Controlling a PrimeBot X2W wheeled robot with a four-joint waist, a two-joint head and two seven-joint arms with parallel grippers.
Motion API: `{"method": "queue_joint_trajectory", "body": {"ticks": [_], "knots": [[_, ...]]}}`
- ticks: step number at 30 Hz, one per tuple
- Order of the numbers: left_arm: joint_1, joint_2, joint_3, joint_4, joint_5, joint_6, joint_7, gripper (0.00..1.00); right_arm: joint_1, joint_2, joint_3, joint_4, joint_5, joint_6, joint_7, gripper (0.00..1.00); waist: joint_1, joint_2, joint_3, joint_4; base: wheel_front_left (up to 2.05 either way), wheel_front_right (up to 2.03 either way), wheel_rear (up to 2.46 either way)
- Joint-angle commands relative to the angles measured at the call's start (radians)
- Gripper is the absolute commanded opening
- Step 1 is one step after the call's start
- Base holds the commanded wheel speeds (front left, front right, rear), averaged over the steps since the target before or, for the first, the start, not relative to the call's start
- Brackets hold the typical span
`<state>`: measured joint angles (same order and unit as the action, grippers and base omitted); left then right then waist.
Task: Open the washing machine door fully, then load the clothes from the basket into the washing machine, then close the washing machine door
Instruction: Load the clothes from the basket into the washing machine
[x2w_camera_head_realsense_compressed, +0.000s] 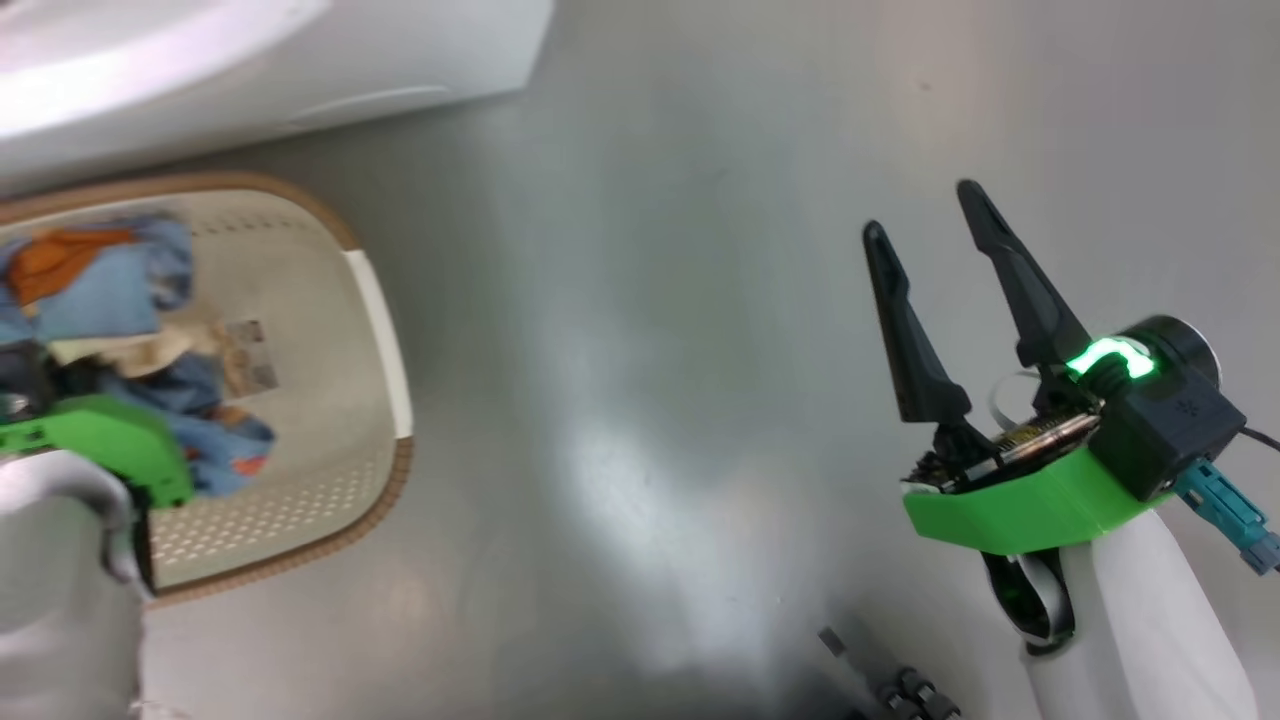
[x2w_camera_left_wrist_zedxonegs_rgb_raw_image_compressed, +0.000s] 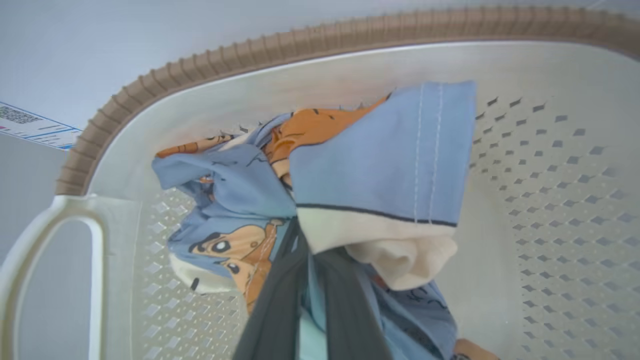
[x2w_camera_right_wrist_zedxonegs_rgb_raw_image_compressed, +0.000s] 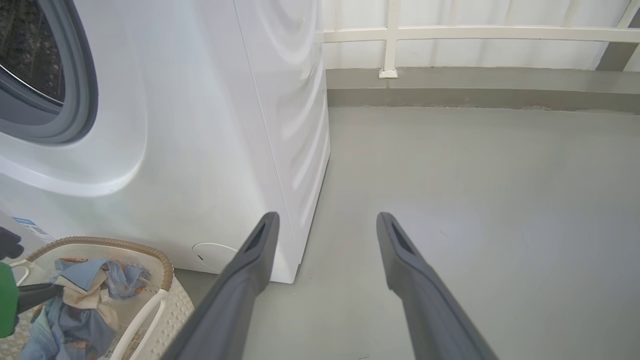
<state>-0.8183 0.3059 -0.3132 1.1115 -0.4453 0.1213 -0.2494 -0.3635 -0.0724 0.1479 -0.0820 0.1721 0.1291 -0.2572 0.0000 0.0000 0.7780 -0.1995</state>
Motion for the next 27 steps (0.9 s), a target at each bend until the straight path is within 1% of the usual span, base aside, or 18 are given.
{"method": "queue_joint_trajectory", "body": {"ticks": [1, 8, 15, 18, 19, 22, 27], "knots": [[0.055, 0.029, 0.036, -0.062, 0.001, 0.018, -0.012, 0.00, 0.051, -0.008, 0.012, -0.017, -0.015, 0.002, -0.005, 1.00, 0.0000, 0.0000, -0.075, 0.070, 0.00, 0.00, 0.00], [0.204, -0.048, 0.099, -0.313, 0.048, 0.047, -0.012, 0.00, 0.110, -0.033, -0.010, -0.002, -0.033, 0.002, -0.005, 1.00, 0.0000, 0.0000, -0.180, 0.139, 0.00, 0.00, 0.00], [0.352, -0.116, 0.146, -0.535, 0.104, 0.050, -0.012, 0.00, 0.161, -0.046, -0.029, 0.017, -0.039, 0.002, -0.005, 1.00, 0.0000, 0.0000, -0.288, 0.192, 0.00, 0.00, 0.00], [0.410, -0.133, 0.157, -0.619, 0.126, 0.043, -0.012, 0.00, 0.184, -0.044, -0.038, 0.026, -0.039, 0.002, -0.005, 1.00, 0.0000, 0.0000, -0.340, 0.205, 0.00, 0.00, 0.00], [0.410, -0.133, 0.157, -0.619, 0.126, 0.043, -0.012, 0.00, 0.184, -0.044, -0.038, 0.026, -0.039, 0.002, -0.005, 1.00, 0.0000, 0.0000, -0.340, 0.205, 0.00, 0.00, 0.00], [0.469, -0.145, 0.161, -0.690, 0.144, 0.033, -0.012, 0.00, 0.210, -0.040, -0.045, 0.038, -0.040, 0.002, -0.005, 1.00, 0.0000, 0.0000, -0.396, 0.212, 0.00, 0.00, 0.00], [0.564, -0.148, 0.154, -0.784, 0.172, 0.017, -0.012, 0.00, 0.257, -0.031, -0.051, 0.054, -0.043, 0.002, 0.000, 1.00, 0.0000, 0.0000, -0.490, 0.217, 0.00, 0.00, 0.00]]}}
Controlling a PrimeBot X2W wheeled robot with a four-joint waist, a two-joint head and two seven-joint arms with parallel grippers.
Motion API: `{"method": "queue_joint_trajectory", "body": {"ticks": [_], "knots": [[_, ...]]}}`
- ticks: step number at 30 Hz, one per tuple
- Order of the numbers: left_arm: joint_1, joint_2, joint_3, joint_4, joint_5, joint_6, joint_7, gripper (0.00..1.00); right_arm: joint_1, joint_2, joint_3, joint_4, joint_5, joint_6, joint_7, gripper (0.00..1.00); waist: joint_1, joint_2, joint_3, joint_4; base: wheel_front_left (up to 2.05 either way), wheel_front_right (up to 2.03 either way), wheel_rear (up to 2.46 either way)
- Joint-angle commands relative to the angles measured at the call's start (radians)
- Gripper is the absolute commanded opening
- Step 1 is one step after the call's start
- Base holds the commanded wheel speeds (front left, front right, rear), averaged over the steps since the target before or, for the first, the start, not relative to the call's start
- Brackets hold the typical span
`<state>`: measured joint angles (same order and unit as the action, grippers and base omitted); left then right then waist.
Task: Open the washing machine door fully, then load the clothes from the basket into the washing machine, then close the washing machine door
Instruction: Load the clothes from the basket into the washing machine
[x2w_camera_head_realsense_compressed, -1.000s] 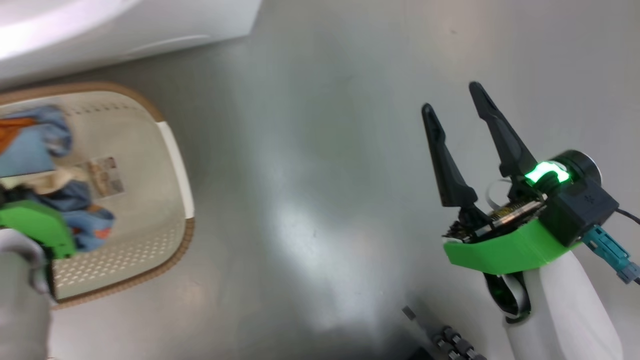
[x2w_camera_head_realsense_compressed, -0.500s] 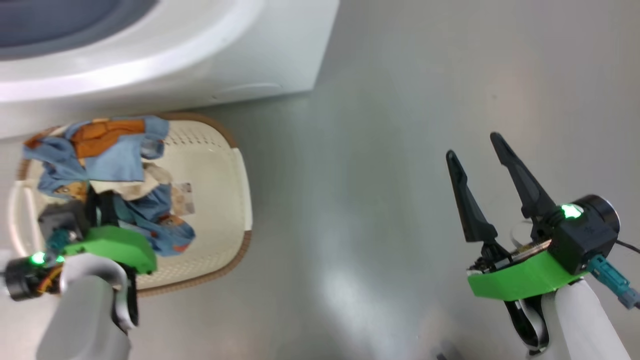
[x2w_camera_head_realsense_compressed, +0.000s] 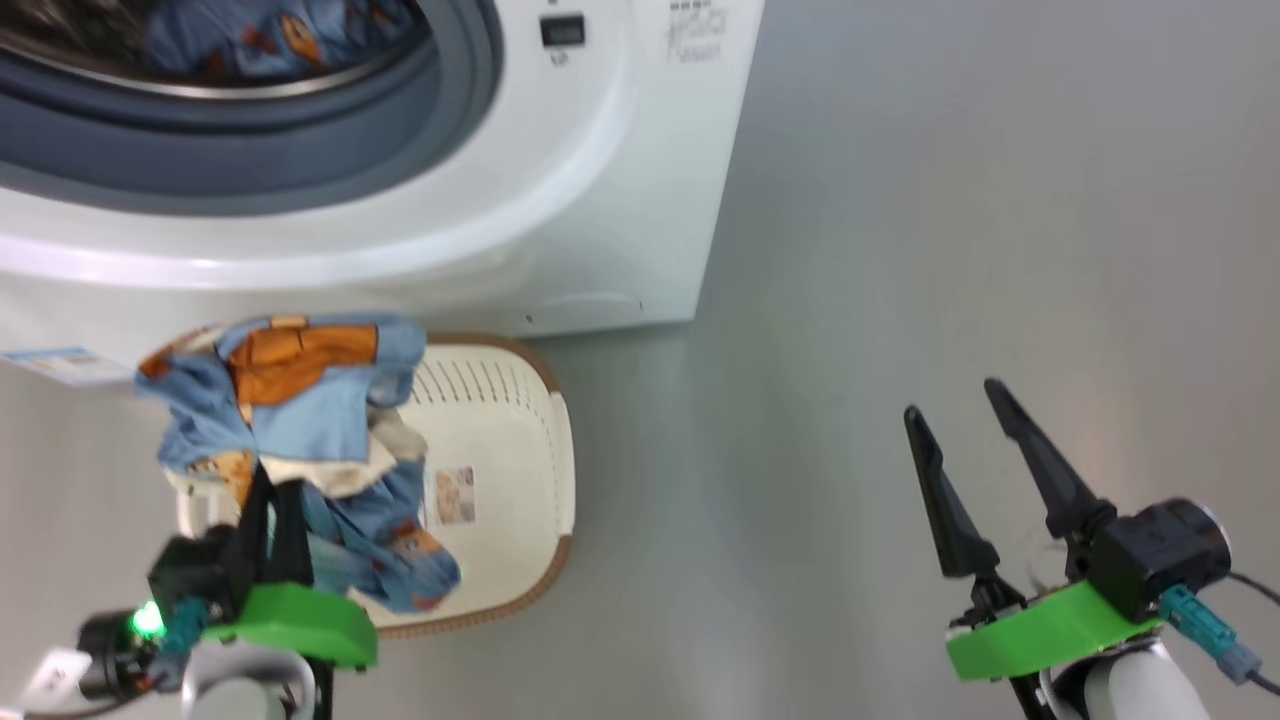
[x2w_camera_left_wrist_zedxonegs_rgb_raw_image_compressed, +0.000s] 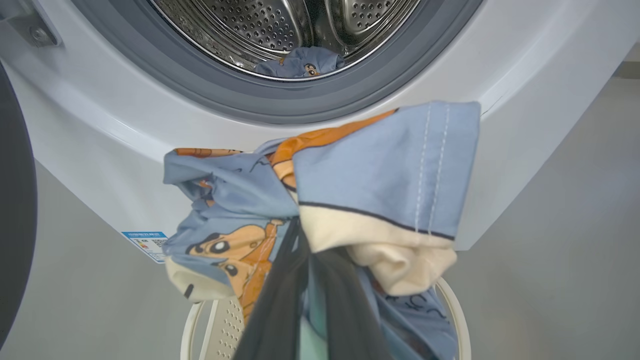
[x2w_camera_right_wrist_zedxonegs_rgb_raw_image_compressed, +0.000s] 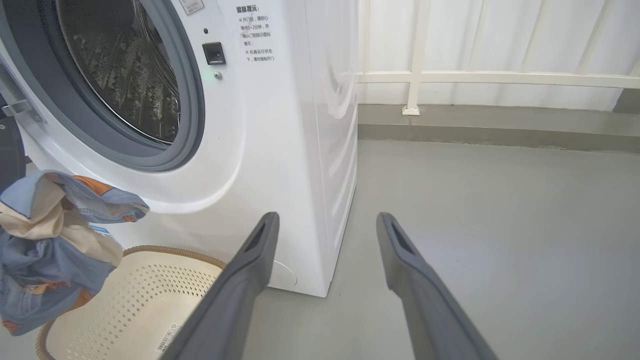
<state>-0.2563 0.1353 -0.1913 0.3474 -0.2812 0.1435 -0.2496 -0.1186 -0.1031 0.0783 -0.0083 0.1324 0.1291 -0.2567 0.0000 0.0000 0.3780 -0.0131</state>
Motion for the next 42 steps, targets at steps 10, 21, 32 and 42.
{"method": "queue_joint_trajectory", "body": {"ticks": [10, 21, 32, 42], "knots": [[0.167, 0.045, -0.004, -0.161, 0.024, -0.007, 0.017, 0.00, 0.107, 0.016, 0.012, -0.034, -0.014, 0.002, 0.028, 1.00, 0.0000, 0.0000, -0.245, 0.040, 0.00, 0.00, 0.00], [0.299, 0.066, -0.025, -0.284, 0.020, 0.014, 0.091, 0.00, 0.192, 0.032, 0.001, -0.069, -0.022, 0.002, 0.058, 1.00, 0.0000, 0.0000, -0.364, 0.041, 0.00, 0.00, 0.00], [0.348, 0.084, -0.038, -0.362, 0.023, 0.030, 0.136, 0.00, 0.228, 0.044, -0.007, -0.095, -0.028, 0.002, 0.070, 1.00, 0.0000, 0.0000, -0.402, 0.039, 0.00, 0.00, 0.00], [0.359, 0.088, -0.044, -0.378, 0.018, 0.038, 0.142, 0.00, 0.232, 0.049, -0.009, -0.100, -0.030, 0.002, 0.073, 1.00, 0.0000, 0.0000, -0.408, 0.035, 0.00, 0.00, 0.00]]}}
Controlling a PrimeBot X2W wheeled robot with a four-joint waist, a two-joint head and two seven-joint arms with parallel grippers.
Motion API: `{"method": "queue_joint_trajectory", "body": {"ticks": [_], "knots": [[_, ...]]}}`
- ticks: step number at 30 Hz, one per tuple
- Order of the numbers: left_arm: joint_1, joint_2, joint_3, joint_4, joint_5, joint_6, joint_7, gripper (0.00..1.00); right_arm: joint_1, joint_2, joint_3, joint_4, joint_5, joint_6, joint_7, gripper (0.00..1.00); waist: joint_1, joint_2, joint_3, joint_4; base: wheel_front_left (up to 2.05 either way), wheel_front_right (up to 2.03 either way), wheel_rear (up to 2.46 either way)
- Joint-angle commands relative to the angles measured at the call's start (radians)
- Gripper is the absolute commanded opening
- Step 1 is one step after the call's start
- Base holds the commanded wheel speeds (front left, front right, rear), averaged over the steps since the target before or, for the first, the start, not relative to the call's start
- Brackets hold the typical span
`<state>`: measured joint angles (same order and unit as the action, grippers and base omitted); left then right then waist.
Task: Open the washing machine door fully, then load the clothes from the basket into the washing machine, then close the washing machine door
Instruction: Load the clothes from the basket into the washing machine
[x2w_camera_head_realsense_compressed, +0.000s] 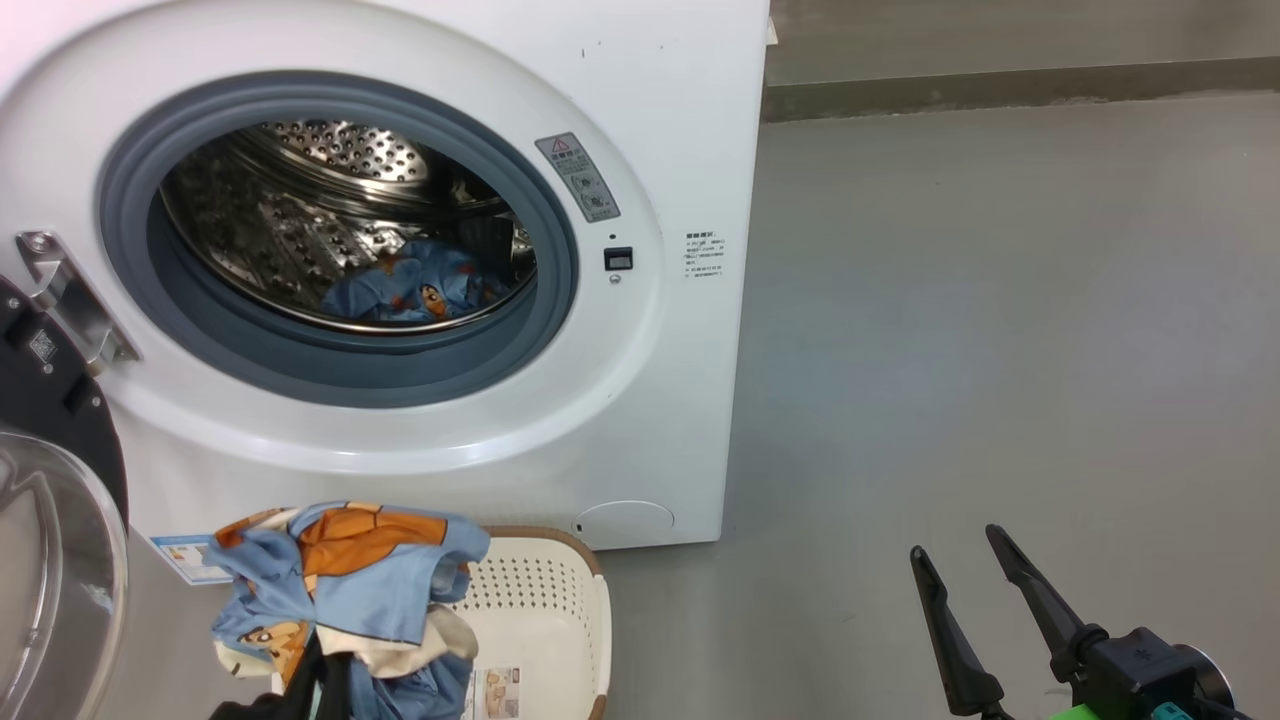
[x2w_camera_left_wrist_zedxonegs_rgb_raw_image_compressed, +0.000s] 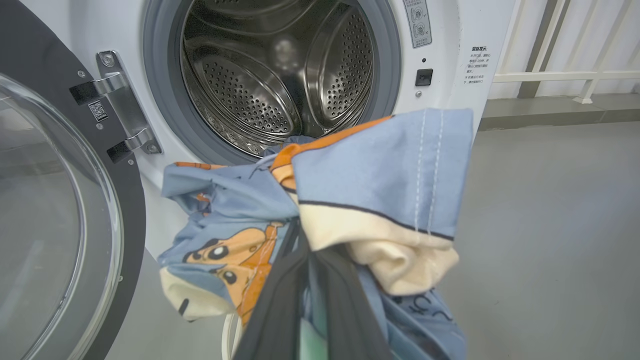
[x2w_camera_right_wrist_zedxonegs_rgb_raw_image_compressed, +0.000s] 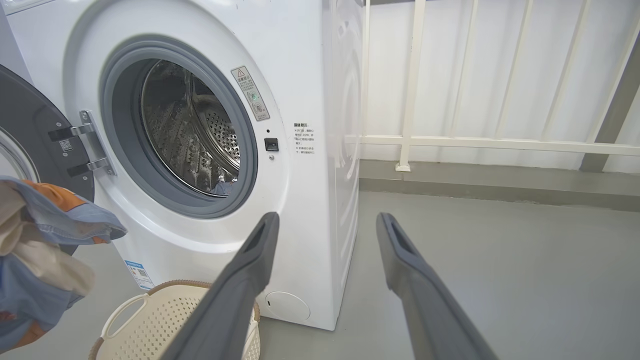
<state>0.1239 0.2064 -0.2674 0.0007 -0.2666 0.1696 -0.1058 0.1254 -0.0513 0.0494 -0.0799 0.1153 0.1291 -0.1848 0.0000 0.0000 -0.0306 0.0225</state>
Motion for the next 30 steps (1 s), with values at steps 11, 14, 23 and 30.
{"method": "queue_joint_trajectory", "body": {"ticks": [11, 14, 23, 30], "knots": [[-0.034, 0.013, 0.032, -0.011, -0.008, 0.017, -0.013, 0.00, -0.015, -0.001, 0.021, -0.031, -0.013, 0.002, 0.004, 1.00, 0.0000, 0.0000, 0.008, -0.004, 0.00, 0.00, 0.00], [-0.044, 0.012, 0.033, 0.000, -0.015, 0.015, -0.017, 0.00, -0.016, -0.001, 0.021, -0.033, -0.012, 0.002, 0.004, 1.00, 0.0000, 0.0000, 0.012, -0.005, 0.00, 0.00, 0.00], [-0.104, 0.011, 0.049, 0.056, -0.037, 0.006, -0.042, 0.00, -0.026, 0.000, 0.030, -0.043, -0.013, 0.002, 0.006, 1.00, 0.0000, 0.0000, 0.049, -0.009, 0.00, 0.00, 0.00], [-0.257, 0.010, 0.050, 0.170, -0.051, -0.029, -0.060, 0.00, -0.075, -0.003, 0.042, -0.064, -0.008, 0.002, 0.005, 1.00, 0.0000, 0.0000, 0.160, -0.018, 0.00, 0.00, 0.00]]}}
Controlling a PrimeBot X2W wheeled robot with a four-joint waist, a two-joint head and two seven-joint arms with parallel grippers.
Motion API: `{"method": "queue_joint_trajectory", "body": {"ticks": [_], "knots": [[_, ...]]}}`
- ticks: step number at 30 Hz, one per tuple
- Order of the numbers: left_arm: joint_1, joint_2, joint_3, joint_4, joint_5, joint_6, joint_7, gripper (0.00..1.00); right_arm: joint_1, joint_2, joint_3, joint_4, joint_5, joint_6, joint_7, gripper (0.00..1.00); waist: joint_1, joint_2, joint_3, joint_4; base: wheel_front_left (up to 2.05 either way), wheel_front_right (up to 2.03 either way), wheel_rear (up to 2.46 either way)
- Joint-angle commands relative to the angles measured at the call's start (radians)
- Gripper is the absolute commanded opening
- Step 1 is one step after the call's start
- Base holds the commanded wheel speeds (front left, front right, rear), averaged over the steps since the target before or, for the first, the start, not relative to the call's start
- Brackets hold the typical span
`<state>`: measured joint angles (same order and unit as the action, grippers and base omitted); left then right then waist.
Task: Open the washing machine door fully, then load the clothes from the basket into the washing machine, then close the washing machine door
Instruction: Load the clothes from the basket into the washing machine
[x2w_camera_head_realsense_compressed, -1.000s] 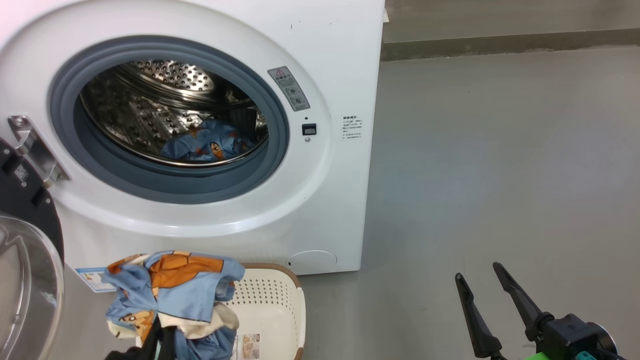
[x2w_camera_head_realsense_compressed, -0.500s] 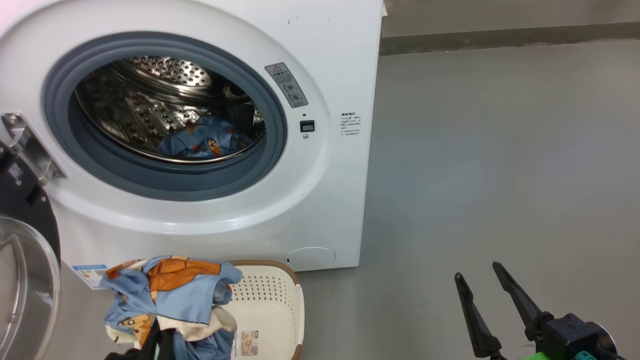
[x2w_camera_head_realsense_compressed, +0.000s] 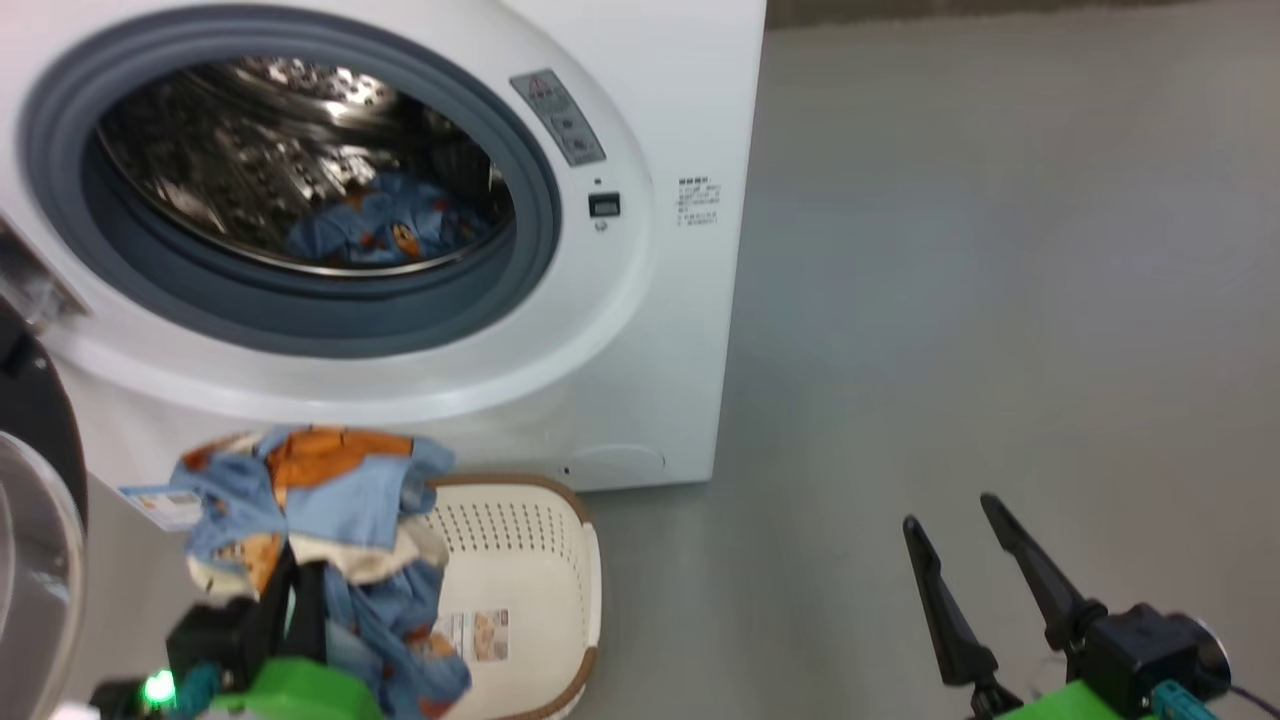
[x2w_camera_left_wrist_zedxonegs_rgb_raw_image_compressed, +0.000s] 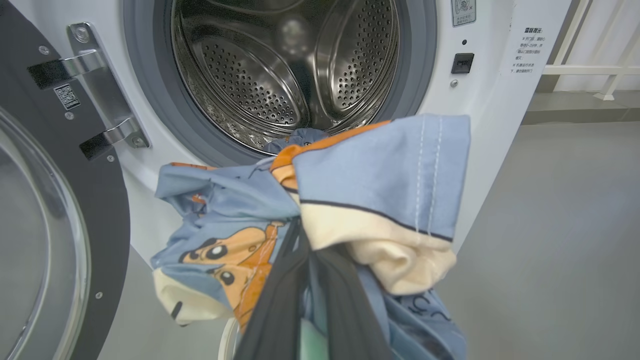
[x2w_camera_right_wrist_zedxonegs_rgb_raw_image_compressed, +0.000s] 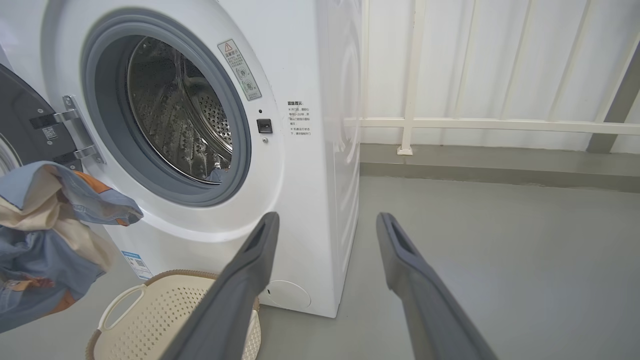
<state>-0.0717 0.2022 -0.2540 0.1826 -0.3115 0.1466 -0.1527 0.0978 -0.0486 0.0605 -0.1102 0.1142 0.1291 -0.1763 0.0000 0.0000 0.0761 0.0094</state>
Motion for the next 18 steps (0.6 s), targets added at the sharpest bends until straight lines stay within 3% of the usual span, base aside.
{"method": "queue_joint_trajectory", "body": {"ticks": [1, 18], "knots": [[-0.088, 0.014, 0.035, 0.006, -0.006, -0.011, -0.014, 0.00, -0.056, -0.008, 0.033, -0.036, -0.006, 0.002, -0.003, 1.00, 0.0000, 0.0000, 0.071, -0.006, 0.00, 0.00, 0.00], [-0.595, 0.054, 0.087, 0.317, -0.054, -0.087, 0.011, 0.00, -0.216, -0.027, 0.065, -0.021, 0.023, 0.002, -0.051, 1.00, 0.0000, 0.0000, 0.359, -0.089, 0.00, 0.00, 0.00]]}}
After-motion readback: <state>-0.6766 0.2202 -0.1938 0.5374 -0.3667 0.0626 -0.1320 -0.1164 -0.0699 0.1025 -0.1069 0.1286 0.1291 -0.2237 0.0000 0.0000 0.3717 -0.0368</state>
